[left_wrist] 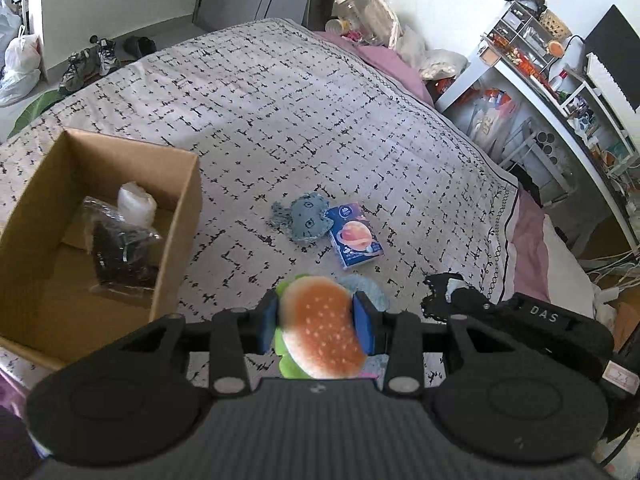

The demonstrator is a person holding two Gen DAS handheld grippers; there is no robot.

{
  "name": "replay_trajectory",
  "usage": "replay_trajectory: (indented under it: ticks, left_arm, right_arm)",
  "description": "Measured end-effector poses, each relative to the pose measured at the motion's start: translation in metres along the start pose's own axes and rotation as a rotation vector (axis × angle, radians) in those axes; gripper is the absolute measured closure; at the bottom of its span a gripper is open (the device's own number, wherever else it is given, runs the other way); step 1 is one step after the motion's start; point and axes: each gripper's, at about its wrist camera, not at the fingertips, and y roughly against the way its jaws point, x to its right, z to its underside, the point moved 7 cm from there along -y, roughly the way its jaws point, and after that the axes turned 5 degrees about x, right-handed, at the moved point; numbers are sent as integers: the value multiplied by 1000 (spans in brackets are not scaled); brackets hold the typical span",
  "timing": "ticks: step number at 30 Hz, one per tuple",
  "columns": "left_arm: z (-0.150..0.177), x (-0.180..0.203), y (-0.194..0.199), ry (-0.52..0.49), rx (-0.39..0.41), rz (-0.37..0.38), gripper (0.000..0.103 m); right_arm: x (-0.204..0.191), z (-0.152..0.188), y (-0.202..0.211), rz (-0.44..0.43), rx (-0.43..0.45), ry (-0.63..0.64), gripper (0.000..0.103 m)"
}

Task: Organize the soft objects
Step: 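Carry the plush with the left tool while the right tool carries the black item to the box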

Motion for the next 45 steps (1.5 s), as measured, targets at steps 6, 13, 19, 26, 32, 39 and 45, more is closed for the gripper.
replay_trajectory:
  ticks: [6, 13, 19, 26, 32, 39, 45]
  left_arm:
    - [-2, -13, 19, 10, 17, 6, 64]
    - [-3, -32, 35, 23, 29, 11, 64]
    - [-4, -43, 48, 24, 35, 23, 64]
    - [-6, -62, 60, 41, 45, 35, 64]
    - [-8, -82, 67, 60, 51, 38, 64]
    - [-14, -110, 73, 88, 58, 31, 64]
    - [-21, -134, 75, 117, 69, 15, 64]
  right_arm:
    - [-9, 12, 26, -12, 33, 14, 87]
    - [-28, 18, 48, -20, 70, 63, 87]
    - [-40, 36, 57, 9, 72, 97, 87]
    - [-55, 55, 60, 31, 65, 122, 87]
    - [-73, 65, 62, 33, 69, 142, 87]
    - [-101, 77, 59, 15, 64, 179, 87]
    - [-125, 86, 51, 4, 52, 214, 87]
